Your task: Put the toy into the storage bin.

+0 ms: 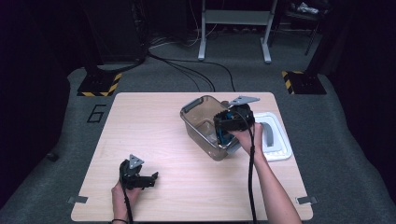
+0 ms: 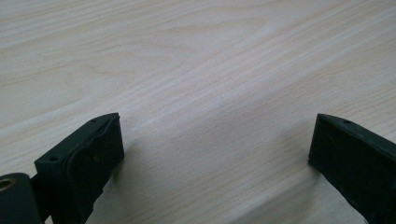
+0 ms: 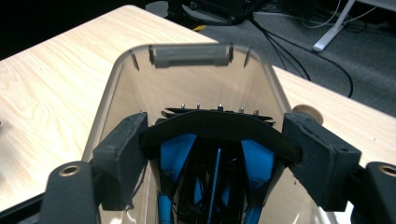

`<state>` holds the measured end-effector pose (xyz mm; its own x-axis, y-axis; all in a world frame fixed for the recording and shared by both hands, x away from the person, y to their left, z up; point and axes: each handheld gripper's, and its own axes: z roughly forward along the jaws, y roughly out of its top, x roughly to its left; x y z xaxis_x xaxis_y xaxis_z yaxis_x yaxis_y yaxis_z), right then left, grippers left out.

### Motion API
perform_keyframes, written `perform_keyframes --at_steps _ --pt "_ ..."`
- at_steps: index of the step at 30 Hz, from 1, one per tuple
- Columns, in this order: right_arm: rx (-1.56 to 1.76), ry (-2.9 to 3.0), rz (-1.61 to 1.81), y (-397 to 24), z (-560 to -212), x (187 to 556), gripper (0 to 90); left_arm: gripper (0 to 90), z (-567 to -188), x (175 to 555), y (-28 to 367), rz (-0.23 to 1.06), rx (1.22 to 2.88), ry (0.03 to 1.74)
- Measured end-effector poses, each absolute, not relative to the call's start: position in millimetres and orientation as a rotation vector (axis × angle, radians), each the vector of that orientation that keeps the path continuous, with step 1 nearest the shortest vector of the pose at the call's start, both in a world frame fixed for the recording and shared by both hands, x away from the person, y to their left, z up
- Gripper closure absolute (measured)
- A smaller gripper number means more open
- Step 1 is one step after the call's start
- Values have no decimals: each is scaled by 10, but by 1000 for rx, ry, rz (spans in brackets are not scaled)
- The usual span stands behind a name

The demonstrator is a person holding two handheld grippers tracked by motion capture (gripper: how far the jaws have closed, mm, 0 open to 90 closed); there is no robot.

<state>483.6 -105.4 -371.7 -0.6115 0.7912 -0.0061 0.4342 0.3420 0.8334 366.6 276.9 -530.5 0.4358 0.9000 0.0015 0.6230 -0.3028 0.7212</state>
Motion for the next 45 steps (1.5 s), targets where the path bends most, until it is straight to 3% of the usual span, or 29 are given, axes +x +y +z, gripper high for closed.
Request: perform_keyframes --at_steps 24,45 --pt "1127 2282 1141 -1153 -4109 4818 240 31 -5305 3666 2769 546 2037 1276" --pt "1073 2397 1104 -1249 -4023 4742 238 31 -5305 3664 2768 546 2038 1277"
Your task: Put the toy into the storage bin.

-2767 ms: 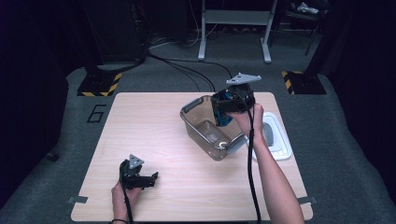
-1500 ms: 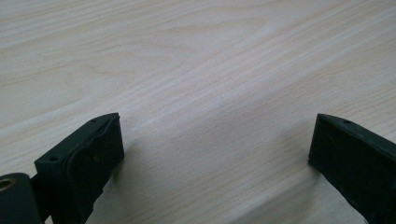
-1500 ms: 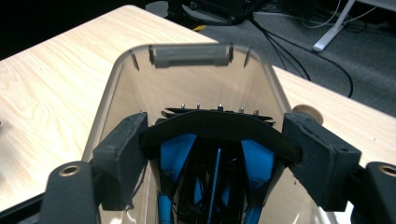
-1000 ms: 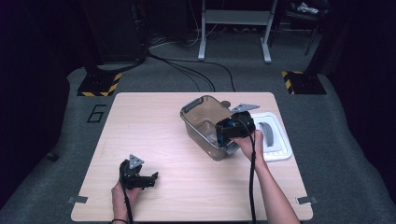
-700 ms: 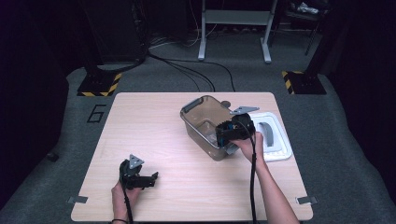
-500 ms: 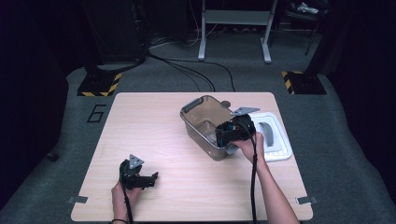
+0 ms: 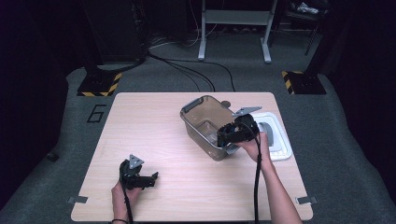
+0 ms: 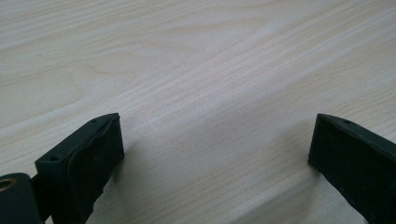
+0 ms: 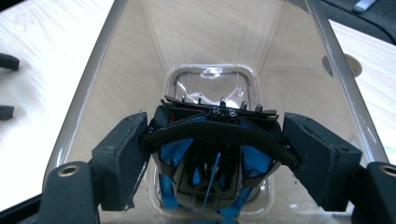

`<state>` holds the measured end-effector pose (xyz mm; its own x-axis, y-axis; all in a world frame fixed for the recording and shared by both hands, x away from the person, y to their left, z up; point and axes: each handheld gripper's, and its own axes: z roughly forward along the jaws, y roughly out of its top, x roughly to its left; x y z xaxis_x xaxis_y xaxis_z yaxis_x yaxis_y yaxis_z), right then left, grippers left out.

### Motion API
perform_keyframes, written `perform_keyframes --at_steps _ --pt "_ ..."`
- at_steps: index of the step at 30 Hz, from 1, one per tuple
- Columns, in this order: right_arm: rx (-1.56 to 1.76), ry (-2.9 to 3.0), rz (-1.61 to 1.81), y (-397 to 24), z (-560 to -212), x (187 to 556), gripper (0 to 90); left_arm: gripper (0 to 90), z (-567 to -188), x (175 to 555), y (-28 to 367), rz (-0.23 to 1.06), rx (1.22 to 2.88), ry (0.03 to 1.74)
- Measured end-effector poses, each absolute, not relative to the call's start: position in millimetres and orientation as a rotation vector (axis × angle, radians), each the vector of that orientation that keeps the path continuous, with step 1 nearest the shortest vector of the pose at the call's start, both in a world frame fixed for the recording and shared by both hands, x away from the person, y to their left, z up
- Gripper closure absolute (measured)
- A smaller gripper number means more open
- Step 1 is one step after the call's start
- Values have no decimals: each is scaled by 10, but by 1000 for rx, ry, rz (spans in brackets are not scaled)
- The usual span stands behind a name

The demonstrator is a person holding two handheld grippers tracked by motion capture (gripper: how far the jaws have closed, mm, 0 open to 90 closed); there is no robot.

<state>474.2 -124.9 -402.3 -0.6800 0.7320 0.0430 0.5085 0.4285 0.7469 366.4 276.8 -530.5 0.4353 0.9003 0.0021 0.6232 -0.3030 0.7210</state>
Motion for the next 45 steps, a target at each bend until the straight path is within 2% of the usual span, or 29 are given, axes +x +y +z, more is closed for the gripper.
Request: perform_keyframes --at_steps 23,45 --pt "1041 2393 1000 -1235 -4002 4575 233 32 -5310 3664 2766 552 2031 1275" --pt "1028 2401 945 -1190 -3990 4590 227 32 -5306 3664 2768 546 2037 1276"
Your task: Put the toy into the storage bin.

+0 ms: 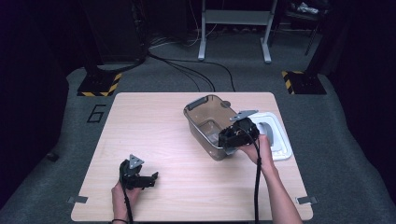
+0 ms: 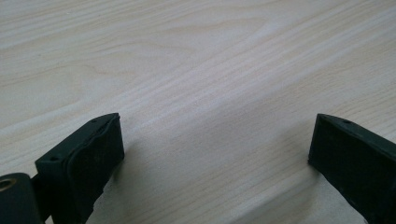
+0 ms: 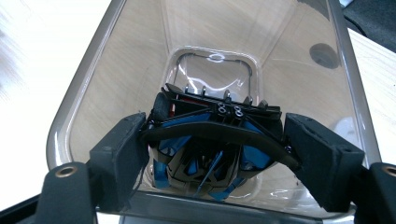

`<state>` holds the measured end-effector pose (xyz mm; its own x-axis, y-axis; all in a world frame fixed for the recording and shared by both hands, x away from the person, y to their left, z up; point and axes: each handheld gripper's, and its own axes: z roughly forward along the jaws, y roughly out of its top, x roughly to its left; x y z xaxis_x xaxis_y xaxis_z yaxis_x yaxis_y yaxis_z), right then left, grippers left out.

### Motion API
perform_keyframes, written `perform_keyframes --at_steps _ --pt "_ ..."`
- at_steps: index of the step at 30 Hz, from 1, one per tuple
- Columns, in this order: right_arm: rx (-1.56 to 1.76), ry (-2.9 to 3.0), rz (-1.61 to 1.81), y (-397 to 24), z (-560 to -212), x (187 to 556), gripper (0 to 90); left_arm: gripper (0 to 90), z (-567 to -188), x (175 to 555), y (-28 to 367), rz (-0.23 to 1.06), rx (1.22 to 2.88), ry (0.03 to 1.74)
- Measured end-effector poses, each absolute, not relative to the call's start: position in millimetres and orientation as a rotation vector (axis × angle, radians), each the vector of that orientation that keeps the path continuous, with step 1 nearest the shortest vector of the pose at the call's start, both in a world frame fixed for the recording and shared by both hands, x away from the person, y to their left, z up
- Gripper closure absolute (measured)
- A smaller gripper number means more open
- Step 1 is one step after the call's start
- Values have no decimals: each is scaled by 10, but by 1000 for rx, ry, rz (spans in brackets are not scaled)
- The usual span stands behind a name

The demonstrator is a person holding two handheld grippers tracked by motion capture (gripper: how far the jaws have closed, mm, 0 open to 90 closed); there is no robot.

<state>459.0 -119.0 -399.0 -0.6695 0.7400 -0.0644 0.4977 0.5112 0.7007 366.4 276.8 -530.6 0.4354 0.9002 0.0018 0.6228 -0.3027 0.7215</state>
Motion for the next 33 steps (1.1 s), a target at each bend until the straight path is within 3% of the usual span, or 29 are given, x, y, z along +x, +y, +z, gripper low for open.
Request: perform_keyframes --at_steps 33 --pt "1028 2418 935 -1165 -3984 4586 226 32 -5306 3665 2769 546 2036 1277"
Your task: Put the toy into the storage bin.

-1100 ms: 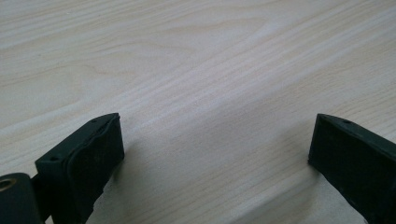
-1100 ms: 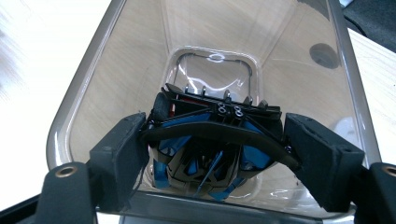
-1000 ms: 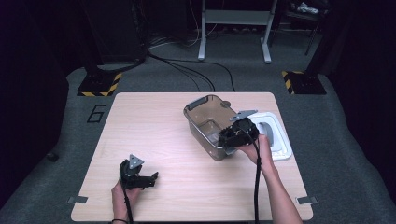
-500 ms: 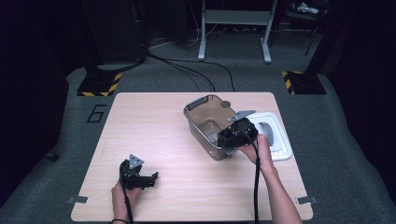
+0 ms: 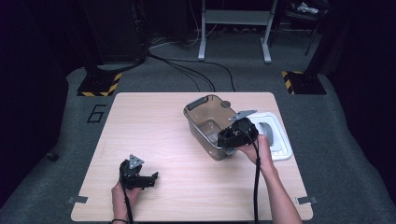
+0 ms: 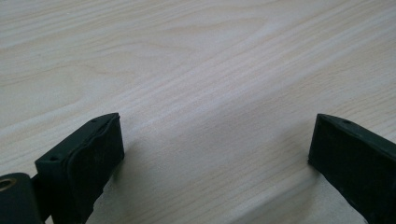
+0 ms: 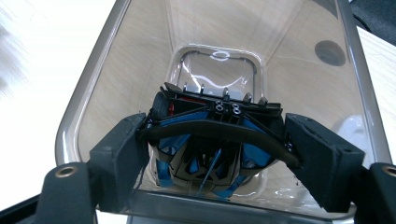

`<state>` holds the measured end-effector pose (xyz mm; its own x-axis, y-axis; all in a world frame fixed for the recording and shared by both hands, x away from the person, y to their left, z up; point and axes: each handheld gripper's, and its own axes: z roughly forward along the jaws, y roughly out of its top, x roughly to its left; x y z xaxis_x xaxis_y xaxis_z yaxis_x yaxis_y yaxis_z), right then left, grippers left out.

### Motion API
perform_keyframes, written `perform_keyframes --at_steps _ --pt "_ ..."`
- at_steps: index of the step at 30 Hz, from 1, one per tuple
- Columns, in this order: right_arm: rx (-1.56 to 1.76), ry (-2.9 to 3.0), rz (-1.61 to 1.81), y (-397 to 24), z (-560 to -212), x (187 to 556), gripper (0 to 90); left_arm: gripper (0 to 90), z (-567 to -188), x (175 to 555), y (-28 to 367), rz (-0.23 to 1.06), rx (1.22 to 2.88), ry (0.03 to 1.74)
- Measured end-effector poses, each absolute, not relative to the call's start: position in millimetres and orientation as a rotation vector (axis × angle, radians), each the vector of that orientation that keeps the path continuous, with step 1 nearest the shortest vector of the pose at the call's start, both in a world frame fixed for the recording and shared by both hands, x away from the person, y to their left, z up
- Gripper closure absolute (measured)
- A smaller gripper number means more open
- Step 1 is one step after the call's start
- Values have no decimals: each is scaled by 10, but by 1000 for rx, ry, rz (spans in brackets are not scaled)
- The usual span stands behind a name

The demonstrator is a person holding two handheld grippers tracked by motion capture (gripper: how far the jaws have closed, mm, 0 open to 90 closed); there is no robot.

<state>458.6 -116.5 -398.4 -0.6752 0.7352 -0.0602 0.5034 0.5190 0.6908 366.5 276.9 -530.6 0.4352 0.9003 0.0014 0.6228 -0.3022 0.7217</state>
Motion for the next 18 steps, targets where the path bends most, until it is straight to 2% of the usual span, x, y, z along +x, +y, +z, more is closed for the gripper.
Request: perform_keyframes --at_steps 13,18 --pt "1052 2449 977 -1207 -3993 4577 138 32 -5306 3665 2769 546 2037 1277" --pt "1062 2450 1019 -1266 -3966 4547 79 32 -5306 3665 2769 546 2037 1277"
